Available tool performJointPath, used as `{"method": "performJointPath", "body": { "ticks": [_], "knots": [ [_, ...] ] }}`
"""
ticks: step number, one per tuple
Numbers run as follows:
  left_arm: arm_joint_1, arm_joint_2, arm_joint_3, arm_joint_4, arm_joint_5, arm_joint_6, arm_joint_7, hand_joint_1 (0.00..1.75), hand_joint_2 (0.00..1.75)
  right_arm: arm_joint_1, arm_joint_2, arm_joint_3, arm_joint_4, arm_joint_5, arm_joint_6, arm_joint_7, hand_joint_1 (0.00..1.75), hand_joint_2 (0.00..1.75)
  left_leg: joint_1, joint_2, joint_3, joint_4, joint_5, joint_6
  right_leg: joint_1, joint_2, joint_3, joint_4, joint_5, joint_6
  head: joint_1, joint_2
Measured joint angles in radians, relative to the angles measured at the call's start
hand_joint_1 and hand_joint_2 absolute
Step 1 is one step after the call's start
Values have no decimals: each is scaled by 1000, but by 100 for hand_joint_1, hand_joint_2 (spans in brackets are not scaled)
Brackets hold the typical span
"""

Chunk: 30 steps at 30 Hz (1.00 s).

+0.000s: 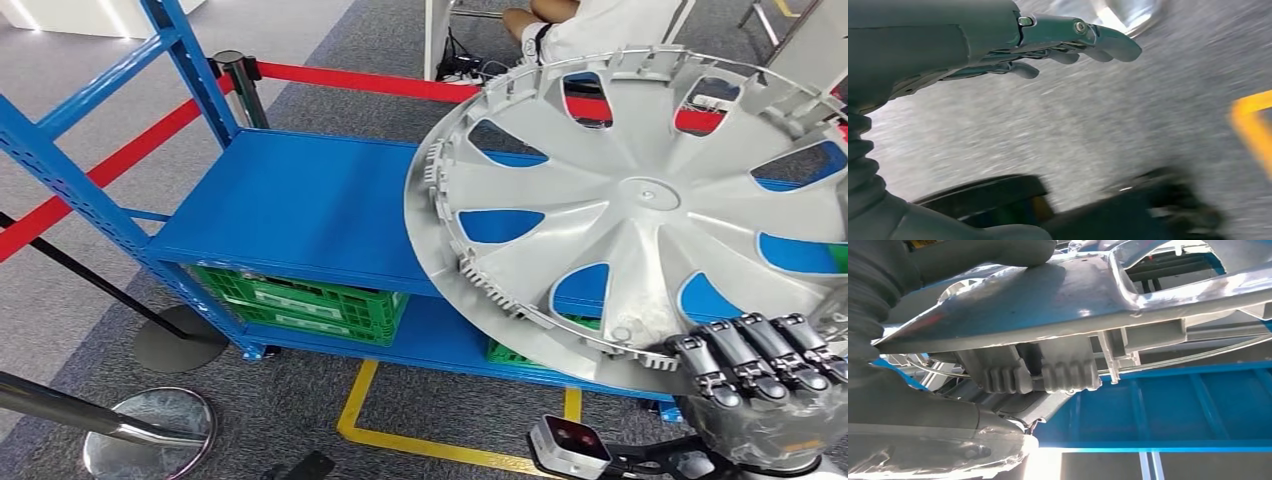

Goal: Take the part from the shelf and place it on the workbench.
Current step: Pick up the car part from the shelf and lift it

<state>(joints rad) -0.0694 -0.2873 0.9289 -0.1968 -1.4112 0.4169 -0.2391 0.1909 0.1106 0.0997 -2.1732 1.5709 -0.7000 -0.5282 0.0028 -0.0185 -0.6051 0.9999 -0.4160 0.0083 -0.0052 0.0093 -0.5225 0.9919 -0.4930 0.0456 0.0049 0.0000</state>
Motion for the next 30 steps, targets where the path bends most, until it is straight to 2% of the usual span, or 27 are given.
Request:
{"method": "performJointPath", "body": {
  "ticks": [4,6,8,10,30],
  "knots": [
    [0,-2,0,0,0,27,-17,0,175,17,0,-6,-15,0,0,6,175,175,0,0,1,0,-1,-1,0,1,-1,0,-1,0,0,0],
    [0,-2,1,0,1,25,-16,0,87,21,0,-9,-20,0,0,6,175,175,0,0,1,0,-1,-1,0,1,0,0,-1,0,0,0],
    [0,-3,1,0,1,11,-8,0,87,22,0,-10,-21,0,0,6,175,175,0,0,1,0,-1,-1,0,1,1,0,-1,0,0,0],
    [0,-3,1,0,0,-10,7,0,175,21,0,-10,-21,0,0,5,175,175,0,0,1,0,-1,-1,0,1,2,0,0,0,0,0],
    [0,-1,19,0,29,-39,64,0,175,29,0,-11,-20,0,1,-5,175,175,-3,0,1,0,-1,0,-3,1,6,0,0,1,0,0]
  ]
}}
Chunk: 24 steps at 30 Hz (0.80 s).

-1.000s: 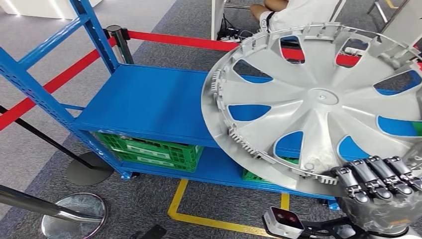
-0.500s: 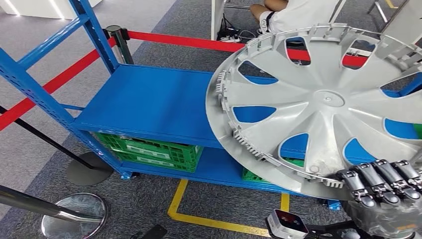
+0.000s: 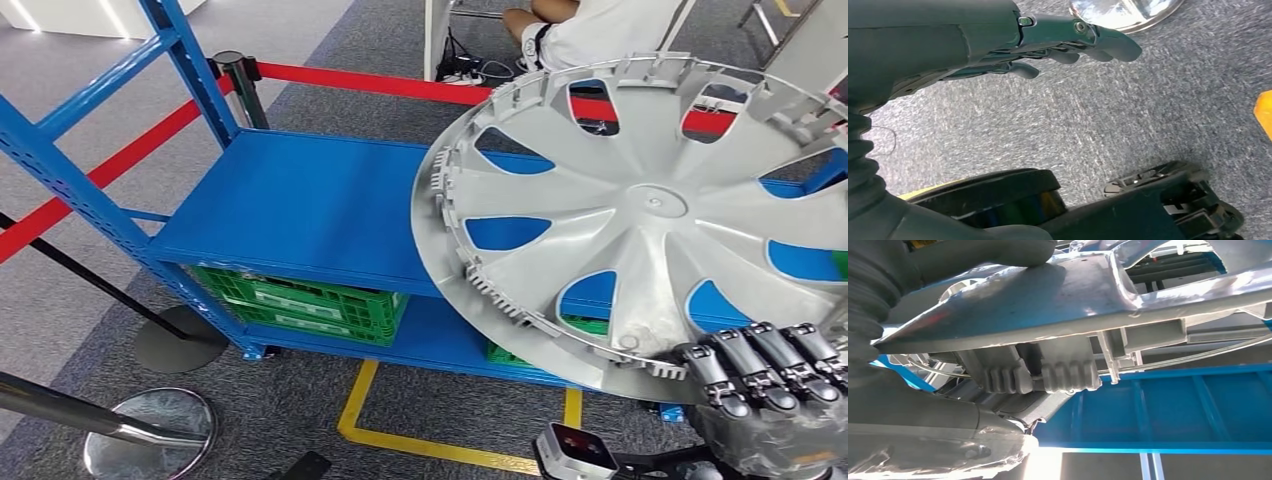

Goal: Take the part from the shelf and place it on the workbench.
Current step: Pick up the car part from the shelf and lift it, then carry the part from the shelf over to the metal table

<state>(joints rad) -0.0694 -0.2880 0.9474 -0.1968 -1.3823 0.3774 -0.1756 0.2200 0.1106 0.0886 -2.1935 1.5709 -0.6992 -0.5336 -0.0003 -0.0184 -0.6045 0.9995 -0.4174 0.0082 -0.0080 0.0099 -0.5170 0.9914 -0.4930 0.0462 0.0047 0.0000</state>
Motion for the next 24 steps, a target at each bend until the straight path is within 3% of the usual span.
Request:
{"method": "performJointPath", "body": {
  "ticks": [6,11,13,15,16,17,18,20,21,22,24],
  "knots": [
    [0,3,6,0,3,-2,1,0,175,3,0,-1,0,0,1,-1,175,175,-7,0,0,2,-4,6,-7,0,2,0,-1,6,0,0],
    [0,3,7,0,3,-2,1,0,175,5,0,-1,0,0,1,0,175,175,-9,1,7,-9,-4,21,-14,0,0,2,-9,21,0,0],
    [-1,2,7,0,3,-2,1,0,175,6,0,-1,0,0,1,0,175,175,-3,2,17,-20,-3,29,-13,-2,-34,72,-49,25,5,0],
    [-1,2,7,0,3,-2,1,0,175,7,0,-1,0,0,1,0,175,175,-3,3,22,-21,-7,33,-14,-2,-106,210,-108,28,8,0],
    [0,2,7,0,3,-2,1,0,175,8,0,-1,0,0,1,0,175,175,-3,4,24,-21,-9,33,-14,-2,-140,270,-124,29,9,0],
    [0,2,7,0,3,-3,1,0,175,9,0,-1,0,0,1,0,175,175,-2,4,27,-21,-12,32,-15,-2,-161,299,-120,31,9,0],
    [0,2,8,0,3,-3,1,0,175,9,0,-1,0,0,1,0,175,175,0,3,32,-20,-15,29,-16,-3,-165,293,-96,33,9,0],
    [1,1,8,0,3,-4,1,0,175,9,0,-1,0,0,2,0,175,175,5,2,42,-14,-22,19,-20,-4,-117,170,-10,39,9,0],
    [0,2,8,0,3,-4,1,0,175,8,0,-1,0,0,2,0,175,175,5,1,43,-11,-26,12,-20,-5,-85,108,17,43,10,0],
    [0,2,8,0,3,-4,1,0,175,8,0,-1,0,0,2,1,175,175,5,0,42,-6,-29,4,-20,-3,-63,64,35,42,12,0],
    [1,3,8,0,2,-4,3,0,175,9,0,-2,1,1,2,3,175,175,1,-1,37,-1,-27,-9,-17,1,-55,47,34,31,11,0]
  ]
}}
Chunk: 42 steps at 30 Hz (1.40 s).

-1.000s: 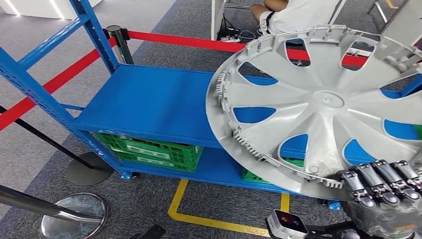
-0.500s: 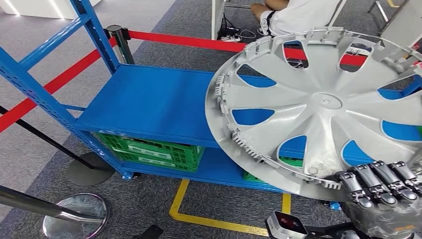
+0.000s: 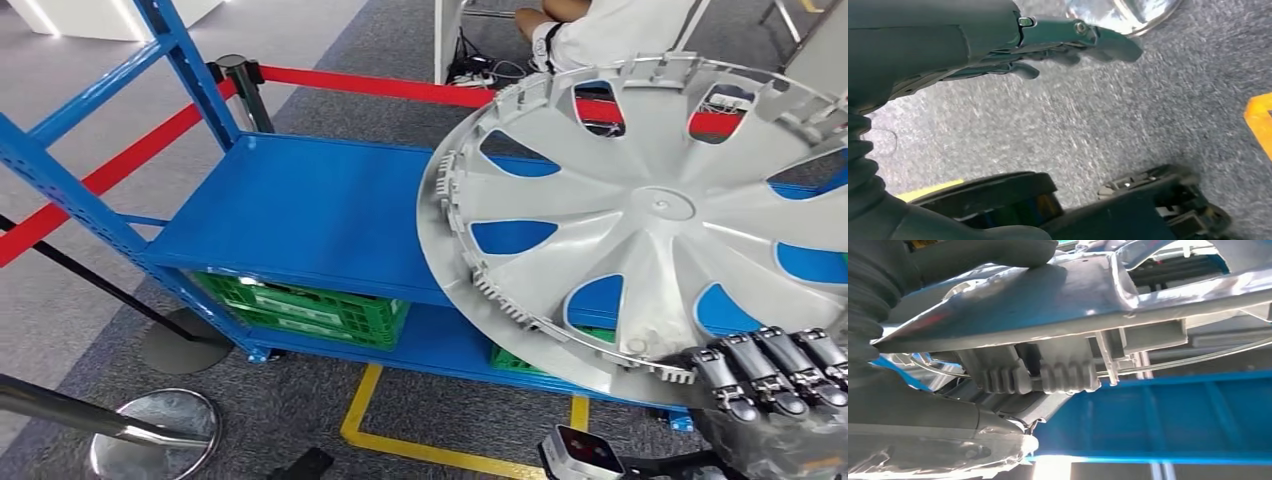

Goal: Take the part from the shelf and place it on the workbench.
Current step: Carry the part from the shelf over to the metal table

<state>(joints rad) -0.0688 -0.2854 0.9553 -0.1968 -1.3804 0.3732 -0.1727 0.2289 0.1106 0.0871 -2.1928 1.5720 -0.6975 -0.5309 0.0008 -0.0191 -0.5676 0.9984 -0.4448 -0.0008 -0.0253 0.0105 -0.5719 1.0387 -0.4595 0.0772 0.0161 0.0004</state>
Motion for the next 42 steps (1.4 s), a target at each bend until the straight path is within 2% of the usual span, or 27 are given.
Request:
{"method": "performJointPath", "body": {
  "ticks": [2,4,6,8,9,10,12,14,17,18,20,22,23,24,25,27,29,30,32,33,34,36,37,38,39,40,42],
  "knots": [
    [1,0,0,0,0,0,3,0,175,2,0,-1,0,1,0,4,175,175,1,1,-2,2,1,-11,-1,1,-8,0,2,-17,-3,0],
    [0,1,0,0,0,1,4,0,175,2,0,-2,0,1,0,11,175,175,2,4,-18,42,-37,-21,-2,-1,-13,-1,6,-35,-8,0],
    [-1,0,0,0,-1,2,4,0,175,1,0,-2,0,1,0,18,175,175,2,7,-65,159,-113,-27,0,-4,-21,-2,12,-50,-13,0],
    [-1,1,0,0,-1,3,5,0,175,3,0,-3,2,1,0,23,175,175,2,7,-108,270,-159,-26,4,-6,-32,-2,20,-59,-14,0],
    [-1,1,0,0,-1,3,5,0,175,3,0,-3,3,1,1,27,175,175,1,7,-108,283,-155,-23,7,-6,-39,-2,25,-62,-14,0],
    [-1,1,0,0,-2,3,5,0,175,4,0,-3,4,2,1,32,175,175,0,7,-89,257,-134,-19,9,-5,-45,-2,29,-62,-14,0],
    [-3,2,0,0,-2,6,5,0,175,5,0,-3,5,2,1,49,175,175,-4,7,-8,124,-80,-6,14,-3,-54,-2,40,-58,-14,0],
    [-6,1,0,0,-4,9,5,0,175,8,0,-4,5,2,1,65,175,175,-8,7,54,15,-54,3,18,-3,-61,-2,51,-49,-14,0],
    [-5,0,0,0,-4,12,6,0,175,12,0,-4,7,1,1,75,175,175,-10,6,53,-11,-42,12,16,-5,-67,-6,68,-31,-16,0],
    [-4,-1,1,0,-4,13,6,0,175,14,0,-4,8,1,1,78,175,175,-9,8,48,-13,-34,18,14,-5,-73,-2,59,-25,-16,0],
    [-4,-2,1,0,-5,15,7,0,175,17,0,-4,8,1,1,90,175,175,-5,11,34,-17,-17,29,13,-5,-97,58,-6,-16,-15,0],
    [-5,-2,1,0,-6,17,7,0,175,18,0,-4,9,1,1,104,175,175,-6,12,13,-17,0,35,14,-5,-131,184,-95,-8,-13,0],
    [-4,-2,1,0,-6,19,7,0,175,18,0,-4,11,1,1,110,175,175,-6,12,2,-16,9,35,14,-5,-139,238,-119,-6,-13,0],
    [-4,-2,1,0,-6,19,7,0,175,19,0,-4,12,1,1,113,175,175,-6,13,-10,-16,17,34,14,-5,-135,265,-121,-5,-13,0],
    [-4,-2,1,0,-6,20,7,0,175,19,0,-4,13,1,1,115,175,175,-6,13,-21,-15,26,33,14,-5,-113,255,-103,-4,-13,0],
    [-4,-2,1,0,-6,21,7,0,175,18,0,-4,14,1,1,119,175,175,-6,12,-41,-13,42,26,13,-5,-22,142,-58,-5,-13,0],
    [-5,-2,1,0,-6,21,7,0,175,17,0,-4,15,1,1,128,175,175,-9,11,-53,-10,57,16,15,-3,71,9,-57,-12,-14,0],
    [-5,-2,1,0,-6,22,7,0,175,17,0,-4,16,1,1,134,175,175,-10,11,-55,-9,64,11,17,-2,90,-27,-66,-16,-13,0],
    [-5,-1,1,0,-4,23,7,0,175,19,0,-4,20,1,1,145,175,175,-10,10,-60,-9,78,2,18,-1,83,-36,-62,-31,-13,0],
    [-5,-1,1,0,-3,23,7,0,175,19,0,-4,22,1,1,152,175,175,-9,10,-65,-4,73,-4,17,-3,77,-36,-55,-39,-12,0],
    [-4,0,1,0,-2,23,7,0,175,20,0,-4,25,1,1,160,175,175,-9,10,-73,13,50,-10,16,-5,70,-35,-46,-48,-14,0],
    [-4,0,1,0,-2,23,9,0,175,23,0,-5,30,1,1,174,175,175,-6,10,-102,103,-40,-21,14,-8,51,-35,-24,-62,-19,0],
    [-4,1,1,0,-1,23,10,0,175,24,0,-5,33,1,1,179,175,175,-5,10,-119,168,-88,-24,14,-9,37,-34,-13,-66,-21,0],
    [-4,1,1,0,-1,23,10,0,175,26,0,-5,36,1,1,183,175,175,-4,10,-130,226,-118,-26,14,-9,22,-33,-2,-67,-21,0],
    [-4,1,1,0,-1,23,11,0,175,28,0,-6,39,1,1,185,175,175,-3,10,-132,265,-128,-27,14,-10,7,-32,8,-67,-21,0],
    [-5,2,1,0,-1,23,11,0,175,29,0,-6,42,1,1,186,175,175,-3,10,-118,271,-116,-26,14,-10,-7,-31,18,-66,-21,0],
    [-6,2,1,0,-1,23,11,0,175,32,0,-7,45,1,1,186,175,175,-3,10,-45,187,-63,-22,14,-10,-33,-28,36,-60,-21,0]
  ]
}}
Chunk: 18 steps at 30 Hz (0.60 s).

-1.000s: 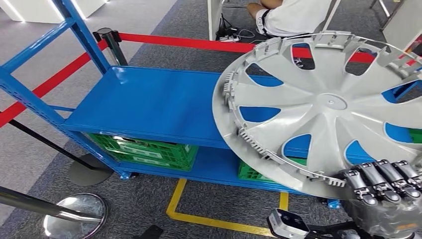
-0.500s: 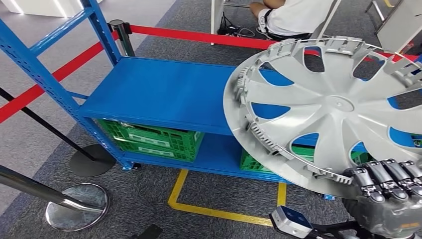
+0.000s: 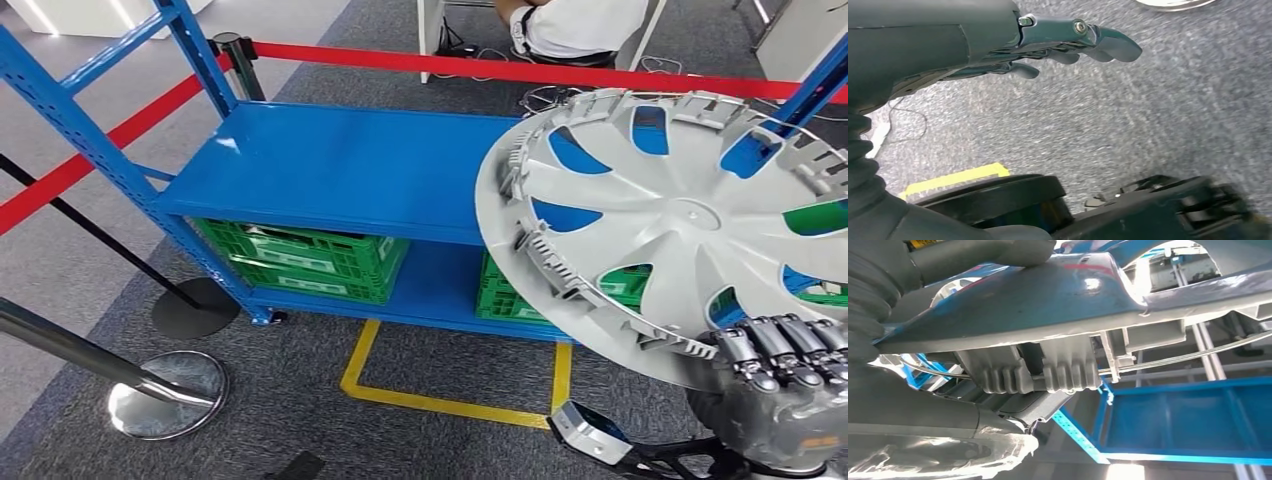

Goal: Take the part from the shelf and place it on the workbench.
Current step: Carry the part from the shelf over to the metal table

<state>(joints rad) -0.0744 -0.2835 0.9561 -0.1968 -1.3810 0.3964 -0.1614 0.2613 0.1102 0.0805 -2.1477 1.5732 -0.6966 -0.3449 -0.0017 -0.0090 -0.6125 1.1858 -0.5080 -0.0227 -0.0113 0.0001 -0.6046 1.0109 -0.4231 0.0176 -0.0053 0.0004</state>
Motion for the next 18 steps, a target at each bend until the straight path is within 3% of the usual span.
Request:
{"method": "performJointPath", "body": {
  "ticks": [2,3,4,6,7,8,9,11,12,13,14,16,18],
  "knots": [
    [-3,0,0,0,0,0,0,0,175,2,0,0,1,0,0,0,175,175,-1,-1,96,-139,18,7,2,0,-18,2,17,10,0,0],
    [-5,-1,0,0,0,0,0,0,175,2,0,-1,1,0,0,0,175,175,-2,-2,124,-189,13,11,3,0,-24,2,26,16,1,0],
    [-6,-1,0,0,0,0,0,0,175,2,0,-1,1,0,0,0,175,175,-4,-3,136,-216,8,15,4,-1,-28,0,36,21,1,0],
    [-4,-2,0,0,0,0,0,0,175,3,0,-1,2,0,0,0,175,175,-6,-2,126,-227,20,26,1,-1,-35,-4,50,32,0,0],
    [-3,-2,0,0,0,0,1,0,175,4,0,-1,2,0,0,0,175,175,-5,0,118,-228,30,34,-1,0,-43,4,38,37,2,0],
    [-2,-2,0,0,1,0,1,0,175,4,0,-1,2,0,0,0,175,175,-4,2,108,-230,41,41,-1,1,-54,27,8,42,3,0],
    [-2,-2,1,0,1,0,1,0,175,5,0,-1,3,0,0,0,175,175,-3,4,97,-230,52,46,-1,1,-70,75,-40,45,4,0],
    [-2,-2,1,0,1,0,1,0,175,5,0,-1,5,0,0,0,175,175,-4,5,71,-229,74,51,-1,1,-99,208,-134,50,7,0],
    [-2,-2,1,0,2,0,1,0,175,5,0,-1,6,0,0,0,175,175,-5,5,58,-229,84,51,-1,1,-106,264,-158,51,8,0],
    [-2,-1,1,0,3,0,1,0,175,6,0,-1,7,0,0,-1,175,175,-6,6,44,-228,94,51,0,1,-98,289,-155,51,8,0],
    [-1,-1,1,0,4,0,1,0,175,6,0,-1,8,0,0,-3,175,175,-7,7,31,-228,104,49,0,1,-75,282,-135,51,8,0],
    [-1,-1,1,0,6,0,1,0,175,5,0,-2,8,0,0,-13,175,175,-6,7,6,-226,124,44,-1,1,17,173,-81,49,8,0],
    [-2,0,1,0,7,1,1,0,175,3,0,-5,8,0,0,-25,175,175,-8,7,-11,-224,143,35,1,3,121,22,-82,46,7,0]
  ]
}}
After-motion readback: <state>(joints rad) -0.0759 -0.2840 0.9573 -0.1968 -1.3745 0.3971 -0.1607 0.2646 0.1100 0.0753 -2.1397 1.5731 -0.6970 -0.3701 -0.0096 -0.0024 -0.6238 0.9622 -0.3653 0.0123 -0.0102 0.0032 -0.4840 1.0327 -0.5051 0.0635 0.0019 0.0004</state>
